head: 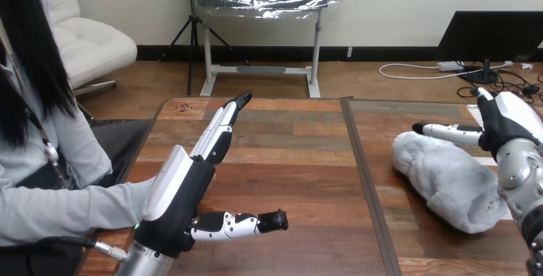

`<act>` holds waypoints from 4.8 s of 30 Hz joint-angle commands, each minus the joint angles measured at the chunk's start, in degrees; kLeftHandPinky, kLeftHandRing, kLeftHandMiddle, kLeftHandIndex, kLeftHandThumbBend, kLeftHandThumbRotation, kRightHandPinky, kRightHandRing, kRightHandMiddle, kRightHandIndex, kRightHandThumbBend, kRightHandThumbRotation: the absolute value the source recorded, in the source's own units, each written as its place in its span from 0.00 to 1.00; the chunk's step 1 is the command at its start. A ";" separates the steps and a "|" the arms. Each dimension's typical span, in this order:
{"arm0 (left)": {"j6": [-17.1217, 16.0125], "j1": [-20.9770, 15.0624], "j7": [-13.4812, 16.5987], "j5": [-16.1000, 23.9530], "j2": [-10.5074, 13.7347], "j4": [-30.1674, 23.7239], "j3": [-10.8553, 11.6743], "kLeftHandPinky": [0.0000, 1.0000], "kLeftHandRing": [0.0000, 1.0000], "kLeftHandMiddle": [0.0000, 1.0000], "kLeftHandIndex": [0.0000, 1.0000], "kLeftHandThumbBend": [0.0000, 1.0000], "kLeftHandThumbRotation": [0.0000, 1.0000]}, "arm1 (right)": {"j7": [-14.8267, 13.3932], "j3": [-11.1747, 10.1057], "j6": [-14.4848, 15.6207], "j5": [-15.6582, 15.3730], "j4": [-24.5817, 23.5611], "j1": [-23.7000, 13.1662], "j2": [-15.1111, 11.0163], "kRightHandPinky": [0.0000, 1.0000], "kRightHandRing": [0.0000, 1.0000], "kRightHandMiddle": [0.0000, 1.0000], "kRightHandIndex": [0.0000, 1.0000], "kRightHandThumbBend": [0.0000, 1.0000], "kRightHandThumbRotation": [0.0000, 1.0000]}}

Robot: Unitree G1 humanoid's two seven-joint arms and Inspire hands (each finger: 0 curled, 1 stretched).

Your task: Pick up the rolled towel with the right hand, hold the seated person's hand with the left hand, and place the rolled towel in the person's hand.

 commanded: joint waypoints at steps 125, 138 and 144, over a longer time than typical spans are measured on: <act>-0.17 3.13 -5.21 -5.41 1.51 -11.13 3.34 0.92 0.97 1.00 1.00 1.00 0.61 | 5.33 -6.38 -1.73 11.97 -1.72 6.33 8.15 0.34 0.44 0.53 0.49 0.83 0.00; -0.02 3.10 -5.55 -5.65 1.60 -11.23 3.32 0.91 0.97 1.00 1.00 1.00 0.61 | 3.12 -10.14 -8.30 16.20 -3.17 6.58 9.53 0.39 0.46 0.52 0.48 0.81 0.00; -0.22 2.96 -5.88 -6.08 1.72 -10.97 3.28 0.91 0.97 1.00 1.00 1.00 0.61 | 2.58 -12.36 -12.67 18.64 -4.02 7.06 10.51 0.39 0.45 0.51 0.48 0.81 0.00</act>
